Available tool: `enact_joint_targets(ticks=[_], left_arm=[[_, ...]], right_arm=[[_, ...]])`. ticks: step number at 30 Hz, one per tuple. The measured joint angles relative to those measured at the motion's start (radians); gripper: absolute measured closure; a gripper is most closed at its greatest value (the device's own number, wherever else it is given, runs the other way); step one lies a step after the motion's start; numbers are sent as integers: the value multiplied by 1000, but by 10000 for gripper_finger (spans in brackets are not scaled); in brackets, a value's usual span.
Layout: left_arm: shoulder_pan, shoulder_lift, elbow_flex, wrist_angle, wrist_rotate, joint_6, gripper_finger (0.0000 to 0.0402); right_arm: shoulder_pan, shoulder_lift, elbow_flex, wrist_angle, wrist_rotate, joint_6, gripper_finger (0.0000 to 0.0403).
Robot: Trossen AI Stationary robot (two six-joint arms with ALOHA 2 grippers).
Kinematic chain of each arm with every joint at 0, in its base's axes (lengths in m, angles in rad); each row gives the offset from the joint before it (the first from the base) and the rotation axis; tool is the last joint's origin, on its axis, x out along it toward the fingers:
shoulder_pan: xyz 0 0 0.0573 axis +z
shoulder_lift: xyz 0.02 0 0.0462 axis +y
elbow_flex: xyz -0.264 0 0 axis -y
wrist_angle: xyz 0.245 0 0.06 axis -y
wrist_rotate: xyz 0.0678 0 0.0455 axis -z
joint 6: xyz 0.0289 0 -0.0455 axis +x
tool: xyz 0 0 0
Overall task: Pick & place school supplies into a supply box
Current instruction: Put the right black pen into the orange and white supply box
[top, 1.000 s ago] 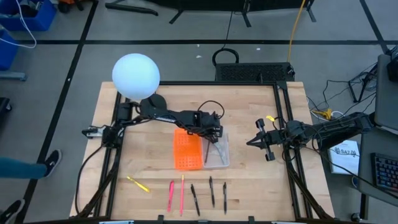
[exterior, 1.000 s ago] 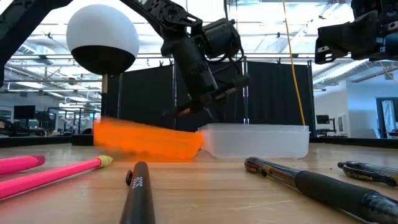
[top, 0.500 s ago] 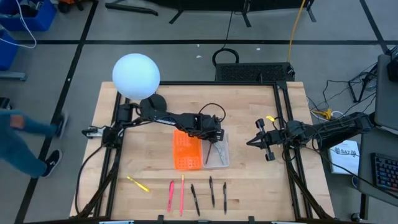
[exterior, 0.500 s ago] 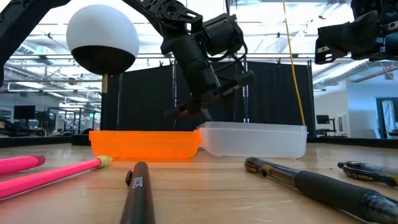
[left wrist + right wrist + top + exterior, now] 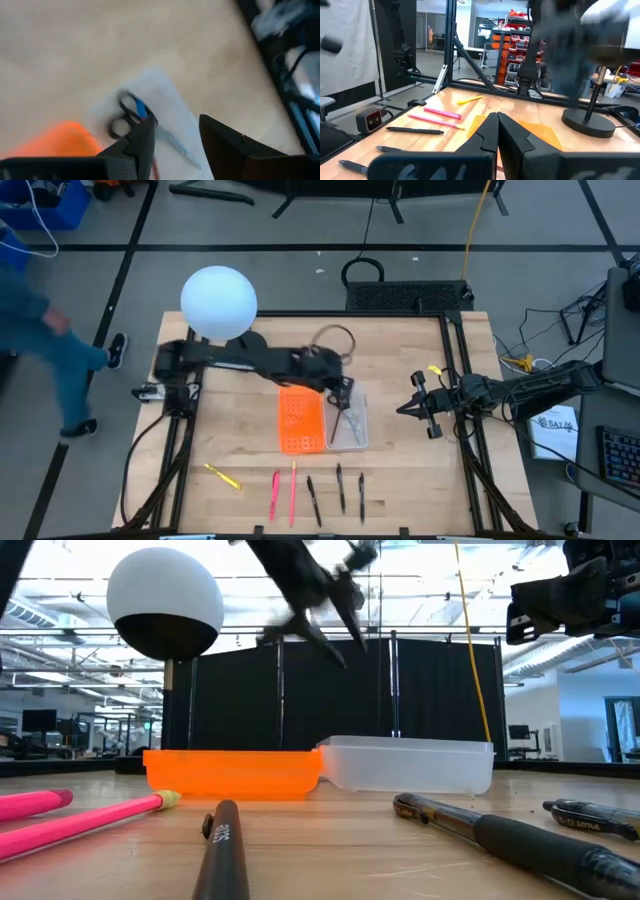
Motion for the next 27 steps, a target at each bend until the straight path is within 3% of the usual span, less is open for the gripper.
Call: enact_joint_targets(ticks=[4,9,12,19,27], left_arm=[[-67,-169,0,-185,-198,90,286],[-218,-297,0,-302,-295,216,386],[-320,-337,-7,-303,-340,323,390],[-519,-420,-179,-87,-294,737,395],[-538,-708,-670,300,-312,793,397]], right_arm=[[0,0,0,-7,0,25,403],[0,1,0,-18,0,25,403],[0,1,0,-11,0,22,403],[0,1,0,1,1,-9,403],[0,10,0,-6,3,15,403]])
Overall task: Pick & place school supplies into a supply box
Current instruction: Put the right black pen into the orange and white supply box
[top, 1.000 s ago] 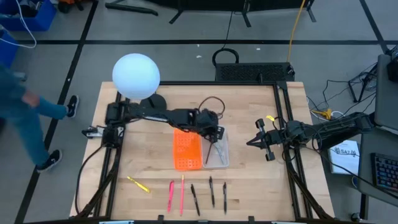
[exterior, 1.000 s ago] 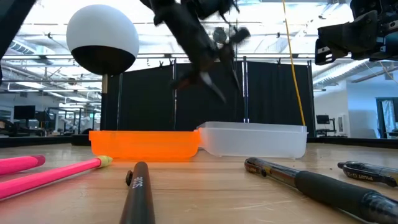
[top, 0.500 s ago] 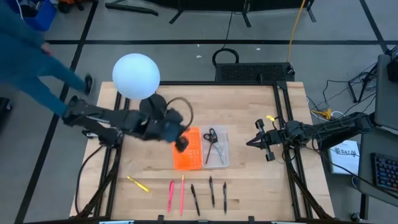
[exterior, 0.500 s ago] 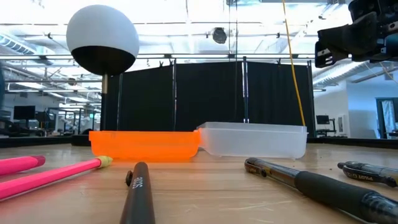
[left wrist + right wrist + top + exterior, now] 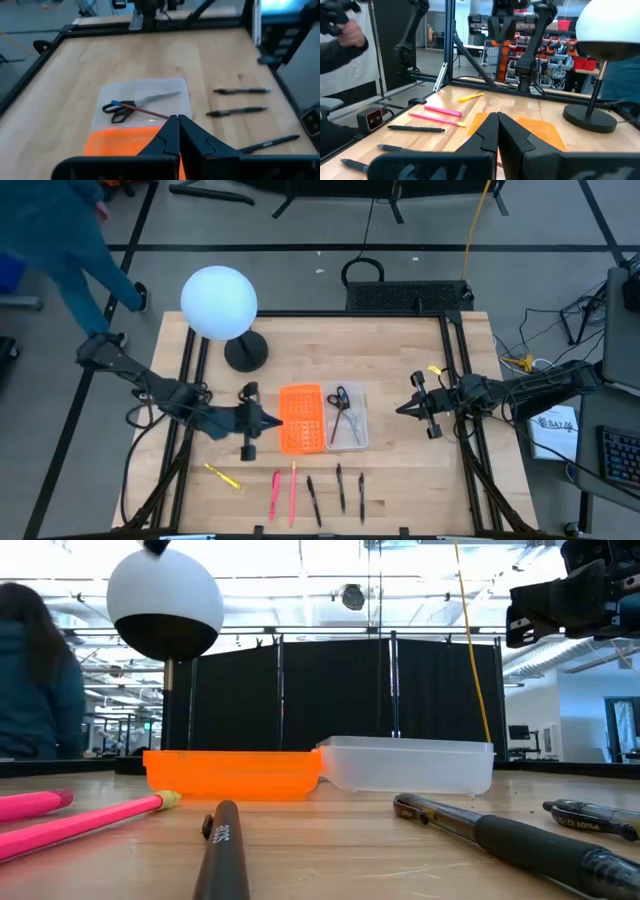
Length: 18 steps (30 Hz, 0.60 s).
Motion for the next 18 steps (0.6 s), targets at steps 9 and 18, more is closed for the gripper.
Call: enact_joint_targets(ticks=[9,18], left_arm=[[-7,-245,-507,572,72,-12,398],[-7,-302,-684,657,66,-149,396]], right_arm=[[0,22,0,4,12,-37,403],[-1,23,0,15,84,-42,403]])
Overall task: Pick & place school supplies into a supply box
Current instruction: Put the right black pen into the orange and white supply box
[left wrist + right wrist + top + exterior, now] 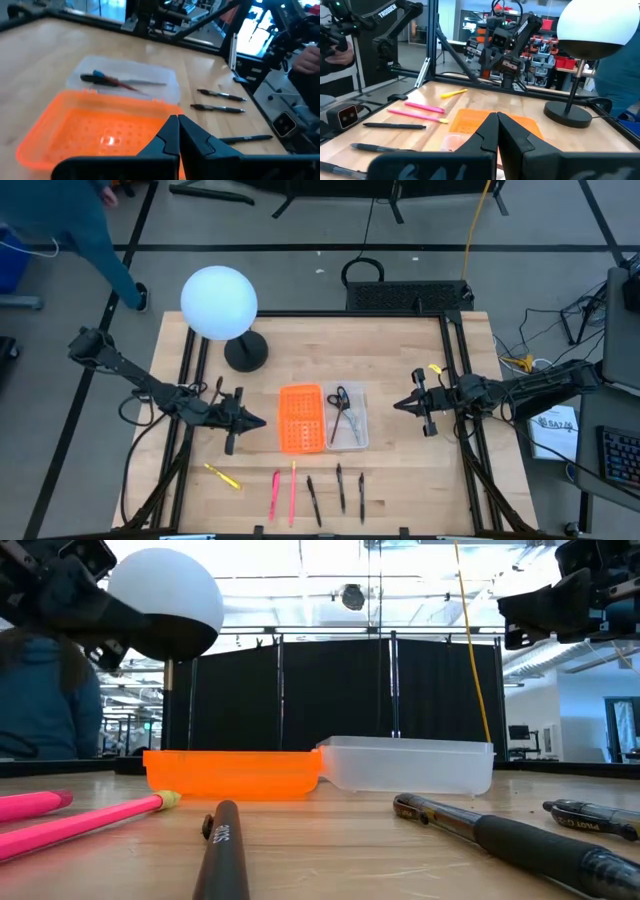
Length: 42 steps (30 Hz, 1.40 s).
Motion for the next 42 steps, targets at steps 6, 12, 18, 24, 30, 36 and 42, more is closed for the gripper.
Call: enact_joint_targets(ticks=[6,12,18,24,30,36,42], left_arm=[[19,3,-4,14,-36,64,398],[60,3,-4,50,-115,254,374],[101,3,-3,180,-131,457,361],[119,3,-3,310,-133,558,360],[117,4,-2,208,-122,539,360],[119,3,-2,179,-115,493,360],[117,2,-2,175,-48,408,360]], right_arm=[[0,0,0,9,0,16,403],[1,1,0,8,56,76,403],[26,59,116,-111,153,148,403],[180,330,500,-495,385,201,403],[307,701,933,-947,439,518,403],[385,1088,1363,-1305,290,868,403],[449,1371,1668,-1512,145,1235,403]])
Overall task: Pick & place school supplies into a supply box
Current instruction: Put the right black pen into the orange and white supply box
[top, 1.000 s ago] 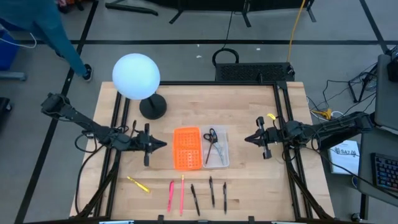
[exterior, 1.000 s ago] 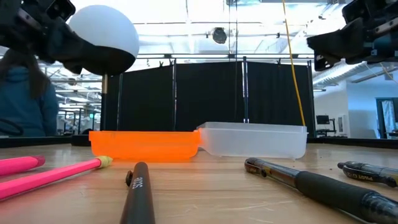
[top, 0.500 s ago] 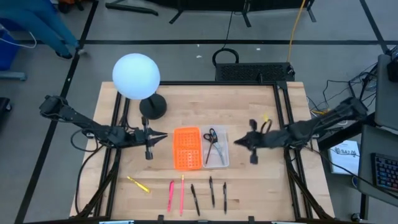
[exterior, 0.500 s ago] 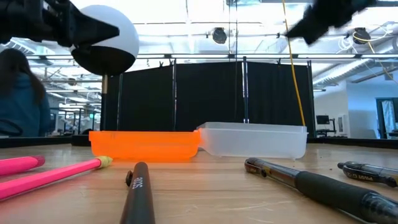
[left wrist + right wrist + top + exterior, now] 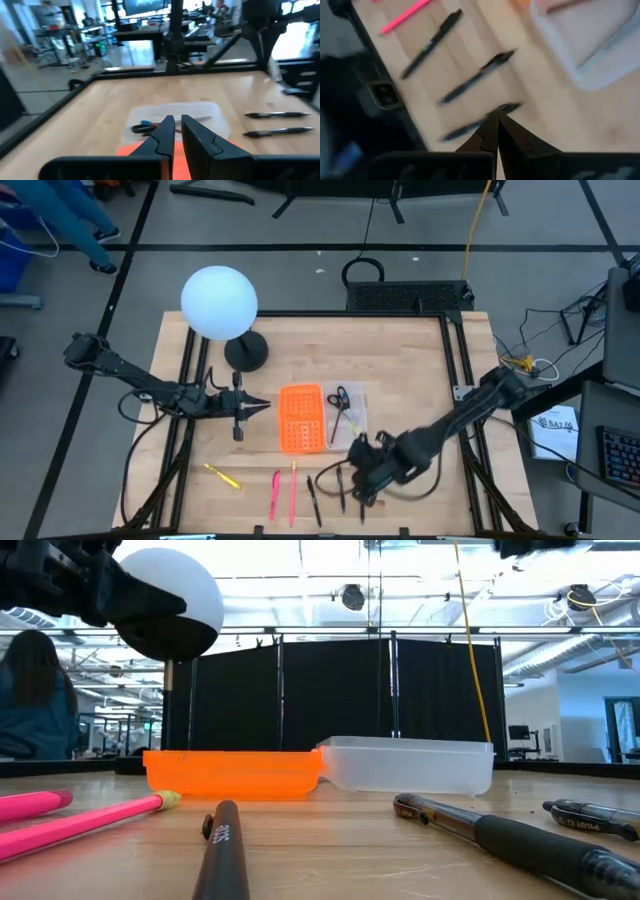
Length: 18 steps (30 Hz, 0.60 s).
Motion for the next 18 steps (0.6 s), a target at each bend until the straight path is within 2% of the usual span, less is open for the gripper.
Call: enact_joint_targets(ticks=[3,9,14,18], left_arm=[[0,0,0,0,43,-9,360],[0,0,0,0,77,22,360],[0,0,0,2,76,42,360],[0,0,0,2,76,75,360]], right_arm=[[42,66,64,19,-46,208,403],[120,134,70,57,-43,591,403],[144,166,42,77,-26,769,387],[134,176,13,117,-22,821,334]])
